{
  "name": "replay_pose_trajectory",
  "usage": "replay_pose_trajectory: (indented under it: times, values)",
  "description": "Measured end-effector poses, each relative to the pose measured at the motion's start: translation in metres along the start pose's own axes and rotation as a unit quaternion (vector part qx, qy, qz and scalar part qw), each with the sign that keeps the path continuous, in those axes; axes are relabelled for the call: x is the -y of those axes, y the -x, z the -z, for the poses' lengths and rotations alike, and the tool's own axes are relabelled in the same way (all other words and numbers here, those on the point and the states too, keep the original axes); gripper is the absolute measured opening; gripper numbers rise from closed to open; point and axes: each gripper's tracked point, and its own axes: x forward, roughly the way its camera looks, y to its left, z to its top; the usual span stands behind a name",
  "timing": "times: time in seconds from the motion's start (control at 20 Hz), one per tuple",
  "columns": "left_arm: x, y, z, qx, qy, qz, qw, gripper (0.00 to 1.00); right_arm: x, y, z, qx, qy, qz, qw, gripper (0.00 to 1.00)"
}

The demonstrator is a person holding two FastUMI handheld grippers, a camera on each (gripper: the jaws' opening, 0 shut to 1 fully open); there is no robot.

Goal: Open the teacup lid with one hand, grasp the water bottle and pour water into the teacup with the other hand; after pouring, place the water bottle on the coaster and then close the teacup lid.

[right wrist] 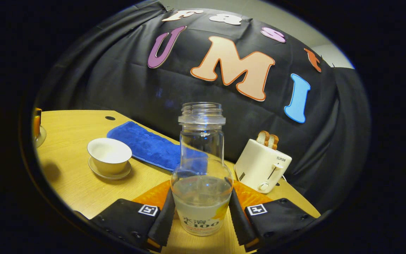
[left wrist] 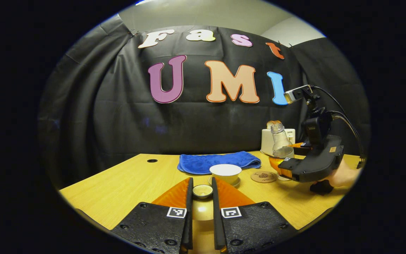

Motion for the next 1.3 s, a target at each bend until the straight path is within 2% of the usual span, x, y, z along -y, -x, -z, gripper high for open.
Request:
replay_pose_trajectory:
  times: [0.2, 0.3, 0.4, 0.5, 0.6, 0.75, 1.05, 1.3]
  values:
    - [-0.011, -0.003, 0.000, 0.001, 0.001, -0.004, 1.000, 0.21, -0.004, -0.007, -0.017, 0.001, 0.099, 0.001, 0.995, 0.76]
    - [-0.013, -0.002, 0.000, 0.001, 0.001, -0.006, 1.000, 0.21, -0.008, -0.008, -0.025, 0.003, 0.171, 0.002, 0.985, 0.76]
    - [-0.014, -0.003, 0.000, 0.001, 0.000, -0.006, 1.000, 0.21, -0.013, -0.012, -0.037, 0.016, 0.254, 0.006, 0.967, 0.76]
    - [-0.013, -0.004, 0.000, 0.001, 0.000, -0.005, 1.000, 0.19, -0.025, -0.015, -0.042, 0.030, 0.329, 0.006, 0.944, 0.75]
    - [-0.013, -0.004, 0.000, 0.001, 0.001, -0.004, 1.000, 0.20, -0.037, -0.016, -0.042, 0.033, 0.382, 0.001, 0.924, 0.76]
    - [-0.013, -0.004, 0.000, 0.001, 0.001, -0.004, 1.000, 0.21, -0.049, -0.010, -0.044, 0.027, 0.428, -0.006, 0.904, 0.75]
    - [-0.015, -0.003, 0.001, 0.001, 0.001, -0.005, 1.000, 0.21, -0.067, -0.001, -0.039, 0.023, 0.485, -0.009, 0.874, 0.75]
    - [-0.015, -0.003, 0.001, 0.001, 0.001, -0.006, 1.000, 0.21, -0.063, -0.005, -0.037, 0.021, 0.525, -0.001, 0.851, 0.76]
